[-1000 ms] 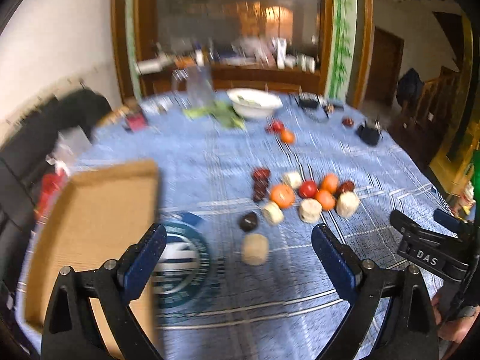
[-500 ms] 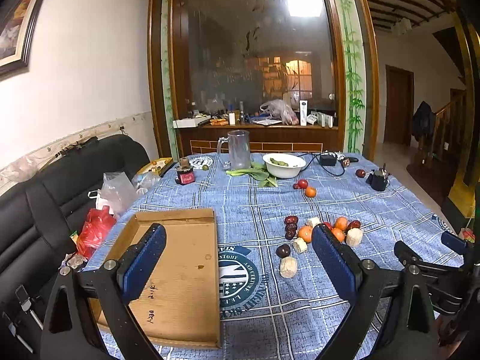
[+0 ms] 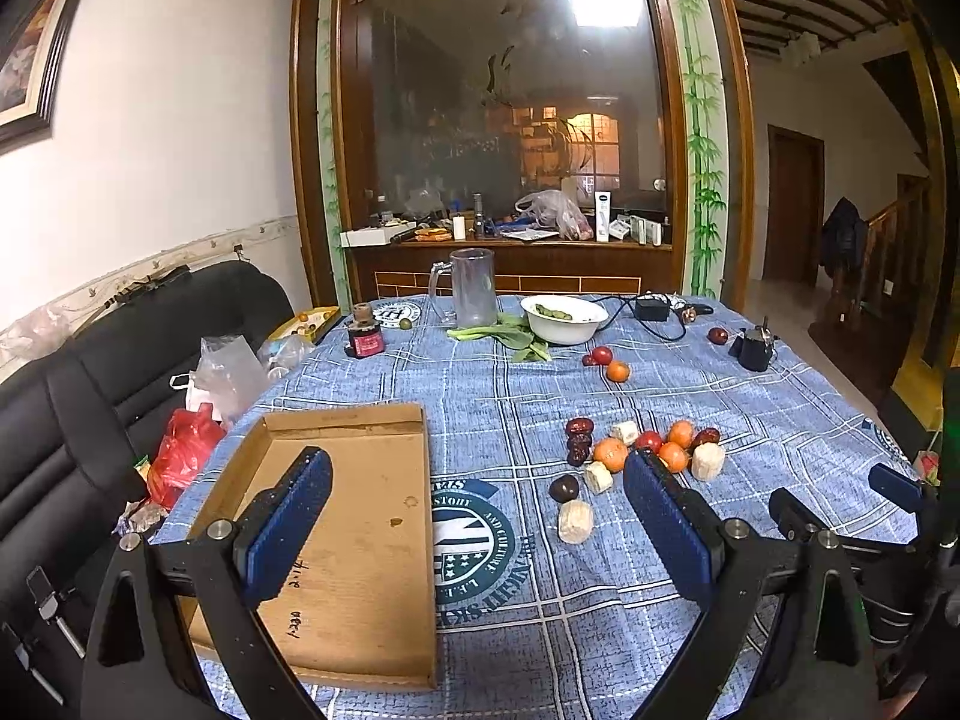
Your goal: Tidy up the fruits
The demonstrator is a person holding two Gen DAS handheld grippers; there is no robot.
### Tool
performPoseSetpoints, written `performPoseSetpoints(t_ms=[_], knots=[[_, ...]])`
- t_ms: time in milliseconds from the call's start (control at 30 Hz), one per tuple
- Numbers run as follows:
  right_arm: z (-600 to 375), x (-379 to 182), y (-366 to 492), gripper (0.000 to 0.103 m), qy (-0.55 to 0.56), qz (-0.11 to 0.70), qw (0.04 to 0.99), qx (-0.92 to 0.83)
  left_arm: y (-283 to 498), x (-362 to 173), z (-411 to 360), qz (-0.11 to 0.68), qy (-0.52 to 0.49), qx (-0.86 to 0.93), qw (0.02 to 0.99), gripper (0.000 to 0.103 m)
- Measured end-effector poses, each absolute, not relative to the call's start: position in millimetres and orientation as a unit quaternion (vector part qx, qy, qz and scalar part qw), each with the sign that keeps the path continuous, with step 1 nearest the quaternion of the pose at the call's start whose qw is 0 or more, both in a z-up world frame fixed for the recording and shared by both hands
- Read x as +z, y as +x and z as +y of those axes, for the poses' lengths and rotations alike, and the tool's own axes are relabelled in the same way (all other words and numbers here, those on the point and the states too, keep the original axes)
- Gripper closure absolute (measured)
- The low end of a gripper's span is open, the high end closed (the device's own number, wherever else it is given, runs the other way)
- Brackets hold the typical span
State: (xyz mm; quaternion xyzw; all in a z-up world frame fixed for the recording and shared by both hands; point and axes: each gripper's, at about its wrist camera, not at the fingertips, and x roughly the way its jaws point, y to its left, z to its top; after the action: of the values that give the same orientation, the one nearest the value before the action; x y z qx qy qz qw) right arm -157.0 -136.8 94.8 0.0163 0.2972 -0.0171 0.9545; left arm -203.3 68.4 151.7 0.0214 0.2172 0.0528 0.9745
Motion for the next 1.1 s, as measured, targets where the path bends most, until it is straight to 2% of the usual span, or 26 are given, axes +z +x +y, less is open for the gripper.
performPoseSetpoints(t_ms=[433,567,667,867,1100], knots=[[-138.8,78.5,-151.0,0.001,0.023,0.309,0.951,-0.012,-192.9,139.0,68.3,0.234,0.015,0.046,0.971,0.005],[-140.8,73.7,-151.2,0.001,0.026,0.310,0.950,-0.012,-191.4,137.1,75.0,0.236,-0.003,0.032,0.971,0.000],[-144.6,68.6,-150.2,0.001,0.028,0.315,0.949,-0.013,-186.2,131.9,82.8,0.240,-0.015,0.016,0.970,0.000],[-158.4,59.7,-138.3,0.001,0.030,0.331,0.943,-0.015,-156.4,108.6,89.4,0.287,-0.023,0.002,0.958,0.000],[-183.6,56.1,-106.8,0.002,0.066,0.364,0.929,0.006,-120.8,82.7,63.1,0.341,-0.015,-0.080,0.936,0.000]])
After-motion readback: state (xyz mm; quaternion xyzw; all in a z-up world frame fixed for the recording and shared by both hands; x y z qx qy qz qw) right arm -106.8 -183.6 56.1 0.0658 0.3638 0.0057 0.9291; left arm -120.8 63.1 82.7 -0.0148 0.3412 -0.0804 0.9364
